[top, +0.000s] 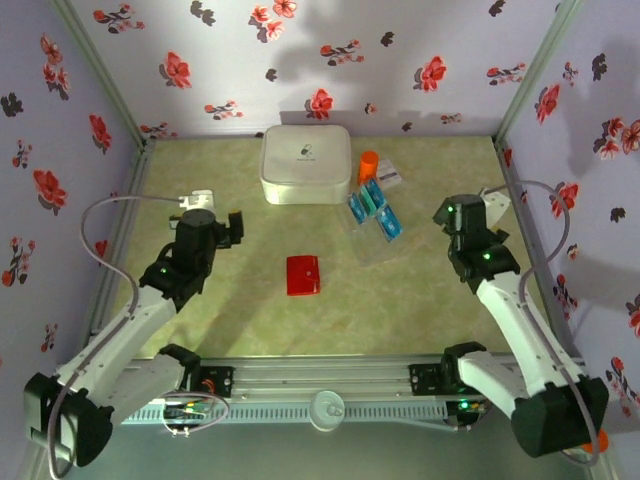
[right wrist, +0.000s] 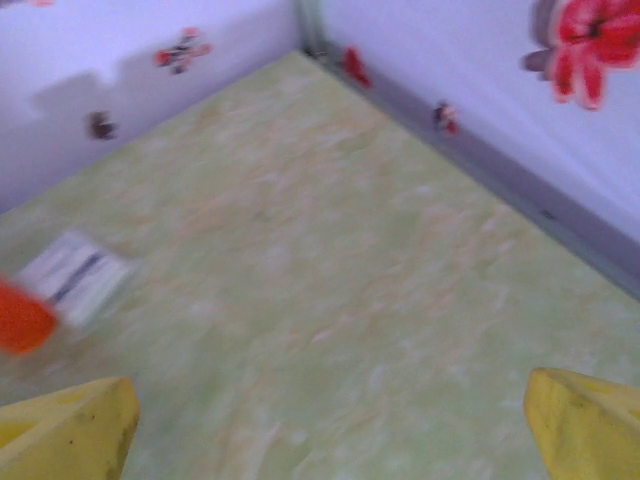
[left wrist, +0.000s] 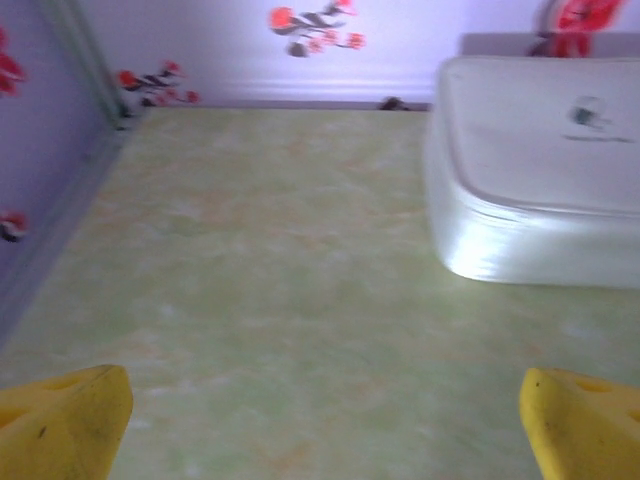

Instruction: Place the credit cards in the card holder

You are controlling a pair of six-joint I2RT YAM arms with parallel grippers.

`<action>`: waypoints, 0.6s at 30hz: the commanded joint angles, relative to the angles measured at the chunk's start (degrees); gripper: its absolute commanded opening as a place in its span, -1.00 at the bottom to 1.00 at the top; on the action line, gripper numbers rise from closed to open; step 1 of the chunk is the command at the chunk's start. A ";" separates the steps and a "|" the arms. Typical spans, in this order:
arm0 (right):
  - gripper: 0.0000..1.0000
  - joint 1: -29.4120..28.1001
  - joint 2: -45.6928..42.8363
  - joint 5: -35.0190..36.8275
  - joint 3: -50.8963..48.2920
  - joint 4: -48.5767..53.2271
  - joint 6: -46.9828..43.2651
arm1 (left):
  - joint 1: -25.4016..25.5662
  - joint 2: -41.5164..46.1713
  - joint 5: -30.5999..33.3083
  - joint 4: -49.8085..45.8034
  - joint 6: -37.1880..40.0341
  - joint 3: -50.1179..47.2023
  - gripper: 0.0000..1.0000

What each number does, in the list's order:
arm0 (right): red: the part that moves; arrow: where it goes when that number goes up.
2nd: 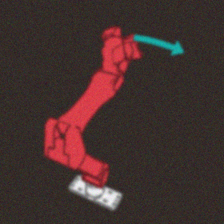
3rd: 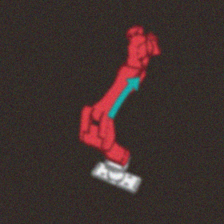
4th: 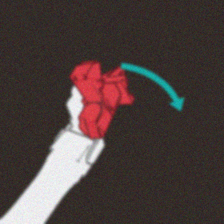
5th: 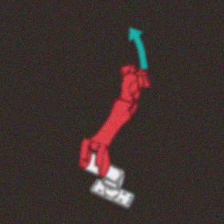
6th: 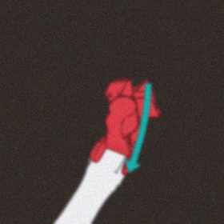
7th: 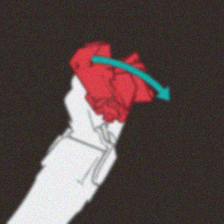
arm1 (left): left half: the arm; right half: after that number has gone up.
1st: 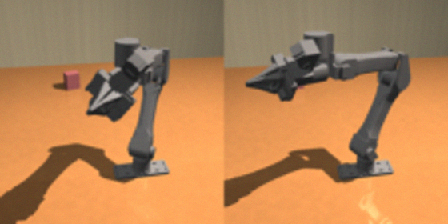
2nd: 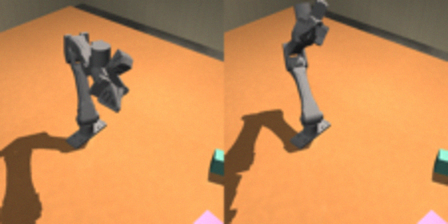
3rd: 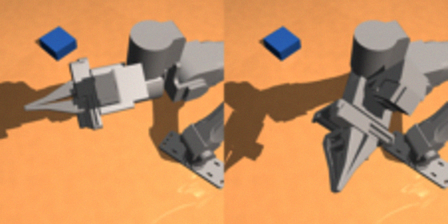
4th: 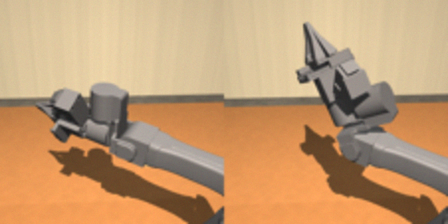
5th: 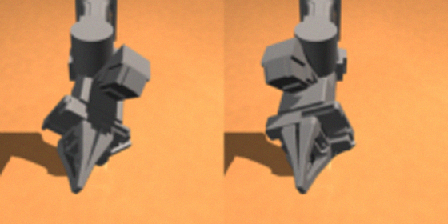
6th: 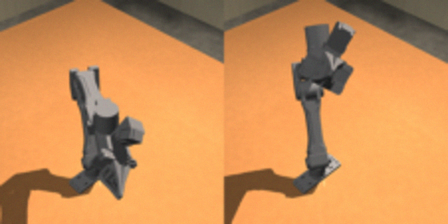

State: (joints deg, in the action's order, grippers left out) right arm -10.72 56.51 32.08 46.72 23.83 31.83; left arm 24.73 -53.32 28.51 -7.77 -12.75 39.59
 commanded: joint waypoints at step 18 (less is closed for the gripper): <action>0.99 7.32 23.31 5.66 -18.24 -48.37 -18.65 | -18.68 -20.50 -2.18 44.12 10.42 -16.16 1.00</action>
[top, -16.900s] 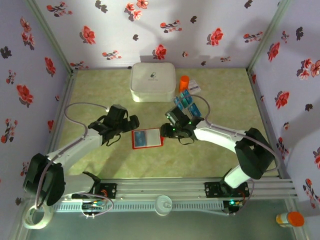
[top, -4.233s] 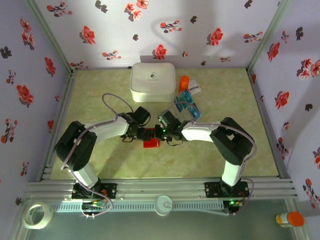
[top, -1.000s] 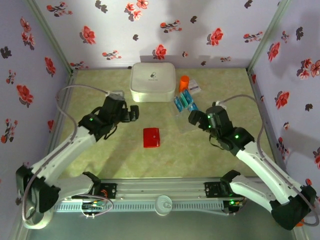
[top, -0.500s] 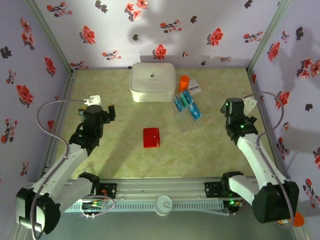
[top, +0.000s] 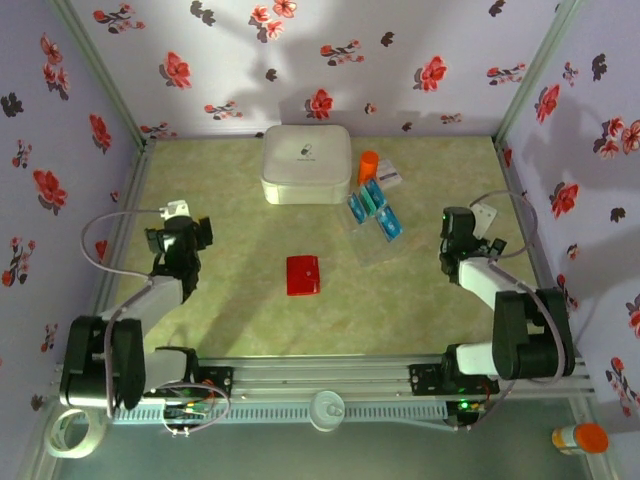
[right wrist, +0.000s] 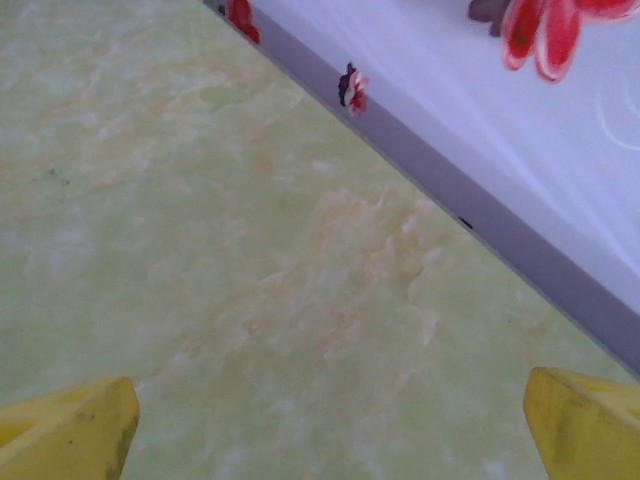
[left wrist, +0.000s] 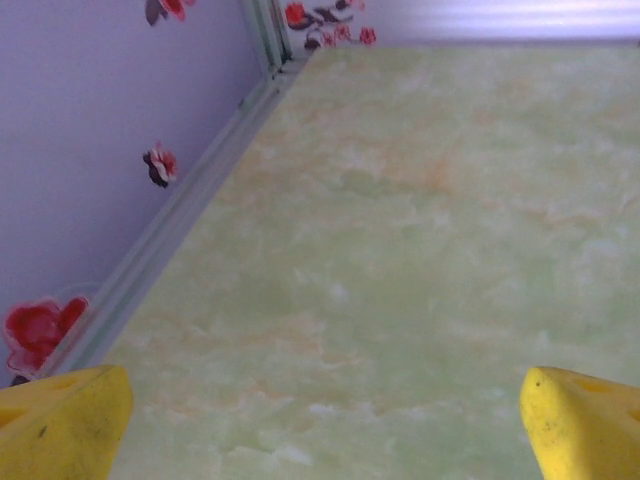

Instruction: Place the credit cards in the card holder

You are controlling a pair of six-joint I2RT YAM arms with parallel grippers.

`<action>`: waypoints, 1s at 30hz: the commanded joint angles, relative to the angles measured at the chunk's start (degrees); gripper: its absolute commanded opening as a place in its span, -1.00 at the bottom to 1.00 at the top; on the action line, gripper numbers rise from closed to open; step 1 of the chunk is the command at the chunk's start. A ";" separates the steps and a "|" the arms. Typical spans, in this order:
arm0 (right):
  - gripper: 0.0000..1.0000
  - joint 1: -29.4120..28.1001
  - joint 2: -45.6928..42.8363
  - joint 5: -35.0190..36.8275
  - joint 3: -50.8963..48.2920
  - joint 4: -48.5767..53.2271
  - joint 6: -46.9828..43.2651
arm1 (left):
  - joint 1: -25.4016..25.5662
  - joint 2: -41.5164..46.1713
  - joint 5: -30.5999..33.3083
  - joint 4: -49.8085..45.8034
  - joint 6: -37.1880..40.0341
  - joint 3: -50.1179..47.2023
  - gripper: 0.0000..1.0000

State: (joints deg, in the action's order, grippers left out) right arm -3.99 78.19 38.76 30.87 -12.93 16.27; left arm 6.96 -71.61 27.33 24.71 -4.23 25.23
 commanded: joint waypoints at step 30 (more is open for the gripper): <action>0.99 2.50 10.91 -24.11 -9.05 -37.96 -10.21 | -5.56 -17.10 -14.44 27.14 1.99 -2.91 1.00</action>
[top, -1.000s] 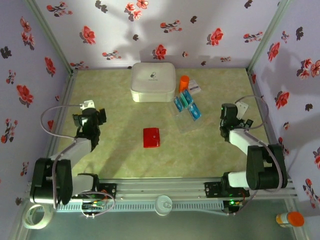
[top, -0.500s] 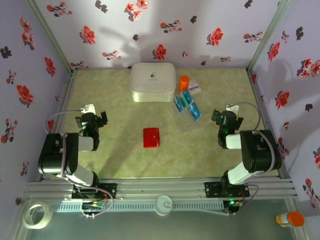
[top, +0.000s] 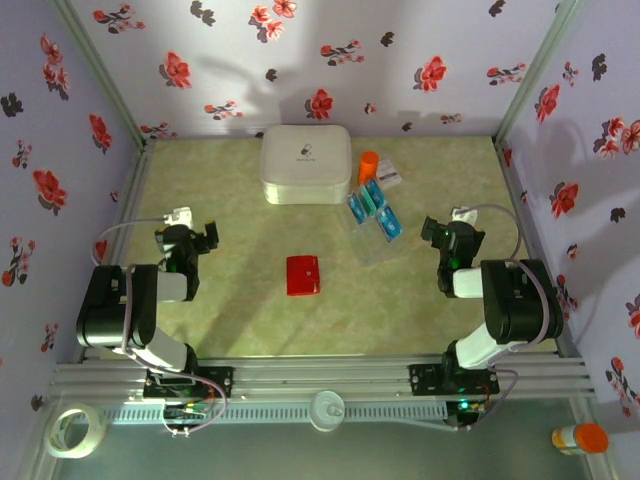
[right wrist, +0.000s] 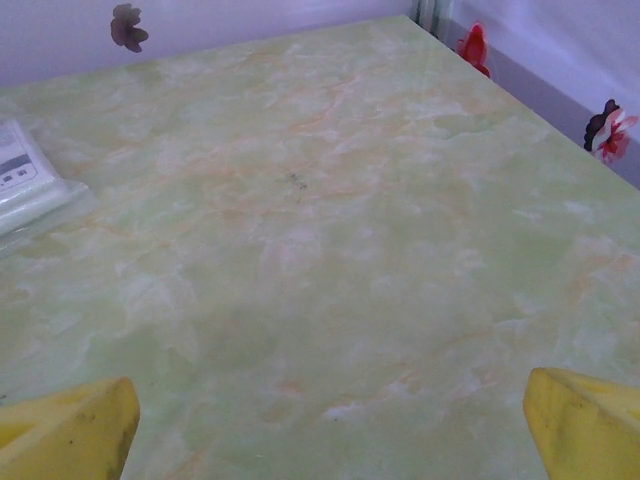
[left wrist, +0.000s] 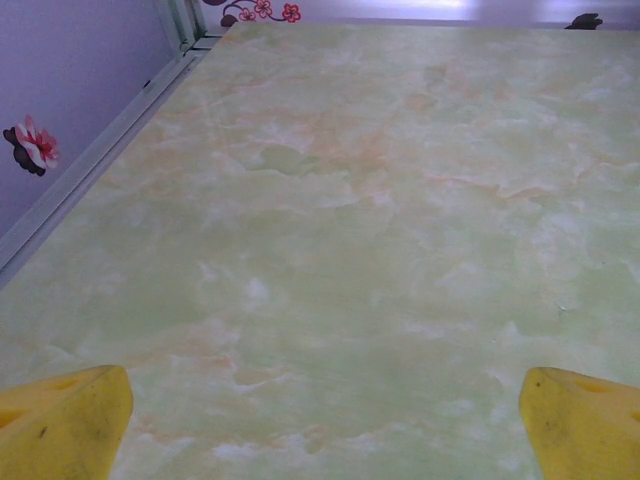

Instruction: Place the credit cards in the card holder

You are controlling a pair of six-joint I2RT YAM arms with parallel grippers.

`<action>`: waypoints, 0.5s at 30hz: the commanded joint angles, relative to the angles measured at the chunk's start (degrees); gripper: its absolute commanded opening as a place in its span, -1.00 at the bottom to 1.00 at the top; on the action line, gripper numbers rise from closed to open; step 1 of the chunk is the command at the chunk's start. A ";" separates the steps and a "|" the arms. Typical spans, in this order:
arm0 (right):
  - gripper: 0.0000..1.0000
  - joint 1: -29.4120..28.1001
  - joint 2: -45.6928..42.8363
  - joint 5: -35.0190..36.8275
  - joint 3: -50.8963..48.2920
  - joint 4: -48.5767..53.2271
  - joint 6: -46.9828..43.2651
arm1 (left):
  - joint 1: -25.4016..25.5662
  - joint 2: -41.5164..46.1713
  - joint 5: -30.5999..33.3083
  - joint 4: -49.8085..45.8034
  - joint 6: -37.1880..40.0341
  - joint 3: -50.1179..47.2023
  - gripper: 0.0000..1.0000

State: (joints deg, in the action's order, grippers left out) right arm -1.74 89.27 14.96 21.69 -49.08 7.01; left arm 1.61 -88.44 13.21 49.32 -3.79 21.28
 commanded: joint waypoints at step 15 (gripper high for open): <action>0.98 0.46 -0.11 -2.47 0.64 -1.18 -1.47 | 0.61 -0.26 0.51 3.57 1.59 0.55 1.00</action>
